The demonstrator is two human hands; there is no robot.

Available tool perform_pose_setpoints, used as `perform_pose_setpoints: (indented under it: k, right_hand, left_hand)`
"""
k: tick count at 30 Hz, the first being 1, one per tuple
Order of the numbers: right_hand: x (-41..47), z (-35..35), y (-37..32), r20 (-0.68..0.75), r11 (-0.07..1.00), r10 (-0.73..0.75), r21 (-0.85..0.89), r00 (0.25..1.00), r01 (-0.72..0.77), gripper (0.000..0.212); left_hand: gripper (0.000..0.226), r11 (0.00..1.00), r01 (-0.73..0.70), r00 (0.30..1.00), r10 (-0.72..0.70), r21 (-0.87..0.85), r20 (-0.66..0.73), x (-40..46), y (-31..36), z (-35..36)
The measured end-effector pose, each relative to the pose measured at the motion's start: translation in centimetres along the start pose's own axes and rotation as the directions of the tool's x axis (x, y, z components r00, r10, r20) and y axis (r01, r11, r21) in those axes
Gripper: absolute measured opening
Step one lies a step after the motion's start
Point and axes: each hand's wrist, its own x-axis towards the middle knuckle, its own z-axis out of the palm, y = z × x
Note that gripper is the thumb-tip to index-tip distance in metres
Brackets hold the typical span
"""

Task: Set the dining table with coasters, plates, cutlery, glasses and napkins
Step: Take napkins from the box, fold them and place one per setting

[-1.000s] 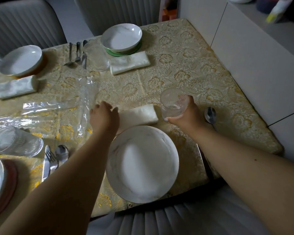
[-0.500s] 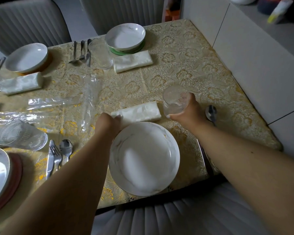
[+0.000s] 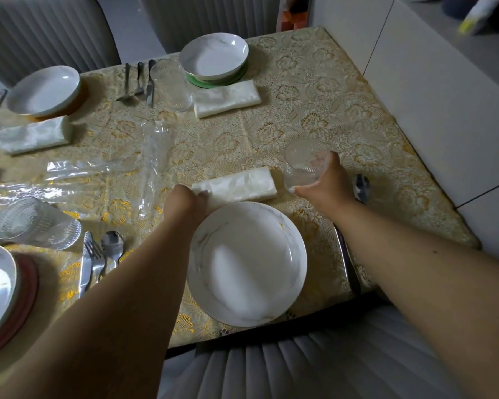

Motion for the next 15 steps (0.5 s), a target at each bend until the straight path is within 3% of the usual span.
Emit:
perform_pose_setpoints:
  k: [12,15]
  right_hand:
    - [-0.1,-0.7,-0.3,0.051,0.999,0.035,-0.041,0.998,-0.033,0.098]
    - [-0.7,-0.3,-0.7,-0.027,0.988,0.048,-0.148,0.998,-0.052,0.104]
  left_hand:
    - [0.049,0.999,0.039,0.999,-0.039,-0.01,0.005,-1.0,1.6,0.1]
    - [0.051,0.998,0.065,0.998,-0.065,0.001,0.006,-1.2,1.6,-0.2]
